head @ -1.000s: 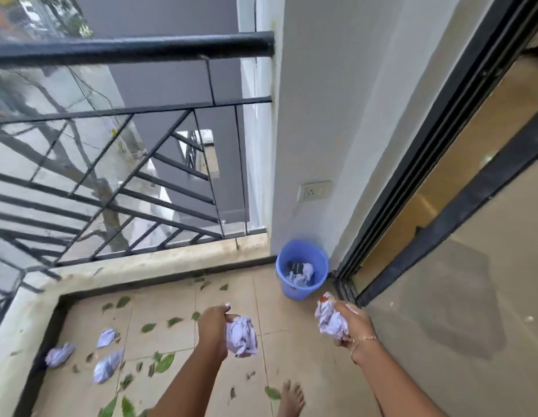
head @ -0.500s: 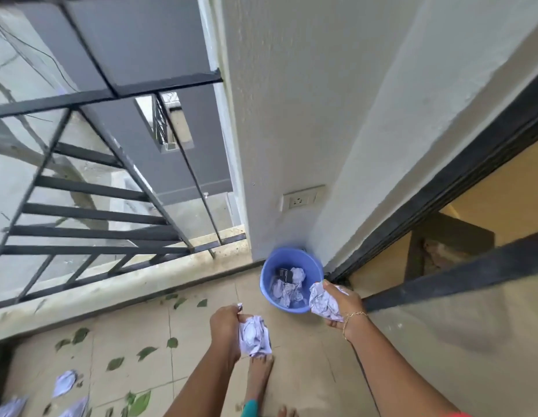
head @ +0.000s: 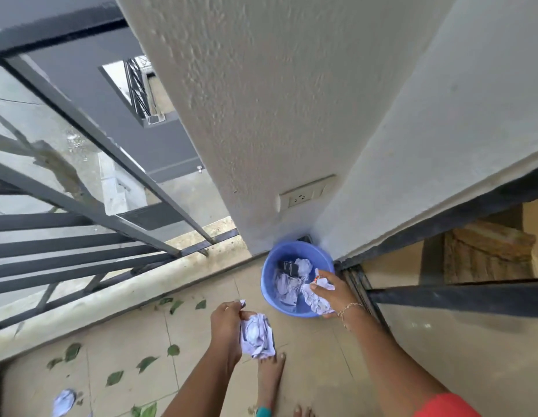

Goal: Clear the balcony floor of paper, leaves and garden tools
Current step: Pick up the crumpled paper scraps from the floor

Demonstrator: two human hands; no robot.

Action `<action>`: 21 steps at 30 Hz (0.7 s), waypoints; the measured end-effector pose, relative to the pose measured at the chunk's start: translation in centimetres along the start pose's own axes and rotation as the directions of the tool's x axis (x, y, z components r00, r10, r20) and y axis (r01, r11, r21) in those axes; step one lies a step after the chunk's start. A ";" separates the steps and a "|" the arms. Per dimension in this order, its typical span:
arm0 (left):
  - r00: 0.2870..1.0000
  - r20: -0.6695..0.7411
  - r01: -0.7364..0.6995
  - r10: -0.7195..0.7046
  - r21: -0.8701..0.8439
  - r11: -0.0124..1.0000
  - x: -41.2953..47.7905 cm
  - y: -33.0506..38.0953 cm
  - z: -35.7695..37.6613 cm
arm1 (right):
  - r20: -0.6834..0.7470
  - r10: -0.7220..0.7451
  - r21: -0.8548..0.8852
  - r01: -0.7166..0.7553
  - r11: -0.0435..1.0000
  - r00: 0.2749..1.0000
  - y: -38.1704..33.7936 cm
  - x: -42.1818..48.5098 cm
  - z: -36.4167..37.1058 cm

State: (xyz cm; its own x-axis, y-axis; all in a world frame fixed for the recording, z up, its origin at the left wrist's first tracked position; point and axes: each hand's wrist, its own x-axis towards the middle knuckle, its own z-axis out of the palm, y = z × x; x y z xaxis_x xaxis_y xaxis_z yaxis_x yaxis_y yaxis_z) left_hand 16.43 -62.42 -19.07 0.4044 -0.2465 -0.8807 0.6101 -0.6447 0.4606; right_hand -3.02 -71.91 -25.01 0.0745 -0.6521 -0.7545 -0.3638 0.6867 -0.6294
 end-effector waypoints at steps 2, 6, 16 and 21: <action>1.000 0.021 0.019 -0.019 0.009 1.000 0.5 0.2 0.4 | 0.006 0.003 -0.033 -0.003 0.999 1.000 0.1 0.6 0.0; 0.998 0.048 0.046 -0.048 0.036 0.998 1.4 0.3 1.2 | 0.005 0.001 -0.055 -0.001 0.998 1.000 0.3 1.4 -0.2; 0.998 0.065 0.010 -0.015 0.068 0.998 2.4 0.4 3.0 | 0.037 0.111 0.234 -0.117 0.965 0.993 0.3 2.2 -0.8; 1.000 0.015 -0.025 0.023 0.121 0.992 2.5 0.6 3.7 | 0.038 0.125 0.348 -0.130 0.928 0.991 -0.1 2.1 -1.0</action>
State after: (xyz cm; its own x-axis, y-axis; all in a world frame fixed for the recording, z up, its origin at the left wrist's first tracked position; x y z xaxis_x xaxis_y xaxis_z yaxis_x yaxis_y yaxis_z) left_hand 15.27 -66.12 -21.41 0.4080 -0.2725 -0.8714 0.5132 -0.7209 0.4657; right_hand -3.79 -73.64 -26.35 0.0633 -0.5485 -0.8338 -0.0239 0.8344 -0.5507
